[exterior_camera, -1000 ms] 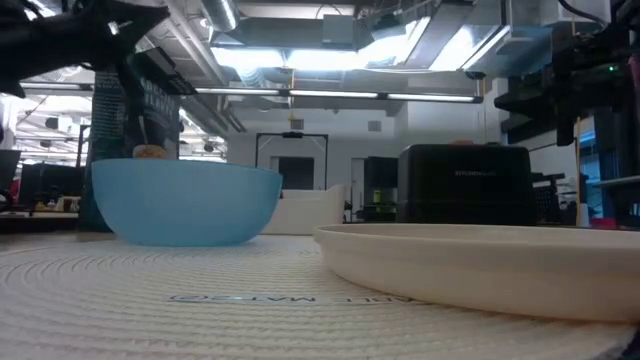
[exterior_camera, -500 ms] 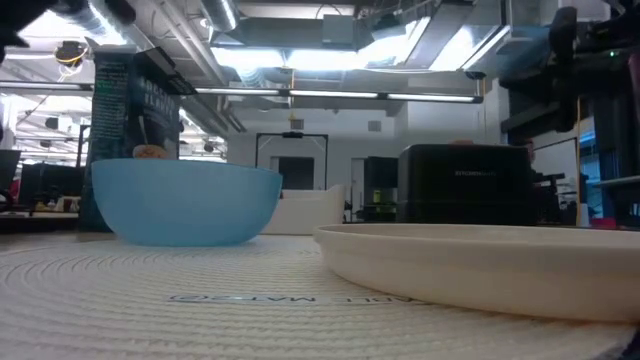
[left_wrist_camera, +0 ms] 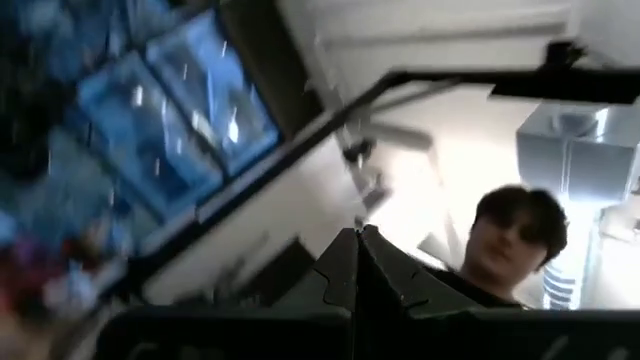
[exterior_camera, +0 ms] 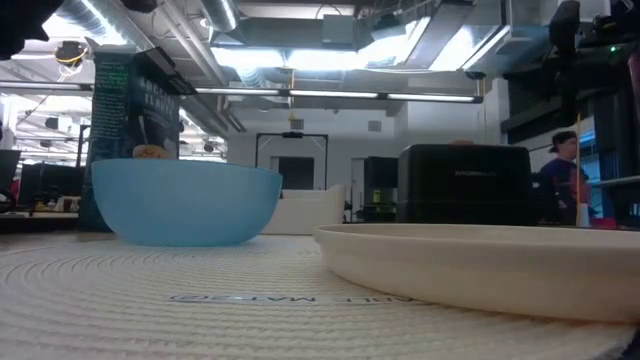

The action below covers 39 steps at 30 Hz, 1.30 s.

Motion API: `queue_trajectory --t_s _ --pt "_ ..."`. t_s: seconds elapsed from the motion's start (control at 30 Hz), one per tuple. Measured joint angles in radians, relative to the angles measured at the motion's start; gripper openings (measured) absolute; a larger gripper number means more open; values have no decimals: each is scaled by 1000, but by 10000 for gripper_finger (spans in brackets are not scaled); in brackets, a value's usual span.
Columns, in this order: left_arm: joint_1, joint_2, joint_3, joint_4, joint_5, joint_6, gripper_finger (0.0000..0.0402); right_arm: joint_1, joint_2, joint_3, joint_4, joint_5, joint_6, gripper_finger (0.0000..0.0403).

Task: Arrange a breakfast setting
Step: Pour the cereal from the cereal box into the blue bowl

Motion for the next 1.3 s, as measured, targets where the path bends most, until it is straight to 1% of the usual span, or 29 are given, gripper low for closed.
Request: queue_trajectory --t_s 0.1,0.17,0.23,0.3,0.37,0.43,0.5,0.57,0.63,0.7,0.8,0.87,0.93,1.03,1.1,1.2,1.27,1.3 --pt "-34 1 0 -66 -12 -57 0 0 0 0 21 0 0 26" --pt "-49 1 14 -86 -59 -8 0 0 0 0 35 6 -7 26" --pt "-51 1 63 -79 -128 98 0 0 1 0 37 11 -26 26" --pt "-44 -1 137 -75 -212 243 0 0 1 0 44 11 -30 26" --pt "-34 1 232 -106 -234 411 0 0 1 0 48 11 -30 26" --pt "-27 10 344 -243 -289 526 0 0 1 0 47 10 -30 26" --pt "-25 13 467 -525 -382 584 0 0 2 0 48 9 -30 26" --pt "-32 17 592 -846 -502 593 0 0 3 0 47 13 -30 26" --pt "-51 49 689 -1029 -604 567 0 0 10 0 50 22 -29 26" --pt "-80 81 755 -1124 -664 541 0 0 20 0 68 33 -25 26" --pt "-145 148 802 -1169 -689 496 0 0 46 0 118 34 -29 26" --pt "-207 191 805 -1191 -705 449 0 0 63 0 127 33 -30 26" --pt "-286 243 802 -1237 -752 376 0 0 82 0 131 15 -30 26" --pt "-427 319 802 -1348 -900 218 0 0 111 0 129 -20 -30 26" --pt "-524 358 801 -1428 -1037 85 0 0 133 0 129 -47 -30 26" --pt "-665 383 801 -1540 -1244 -116 0 0 162 0 130 -66 -29 26" --pt "-739 391 801 -1610 -1349 -210 0 0 179 0 129 -78 -30 26" --pt "-763 392 801 -1646 -1373 -245 0 0 187 0 128 -80 -30 26"
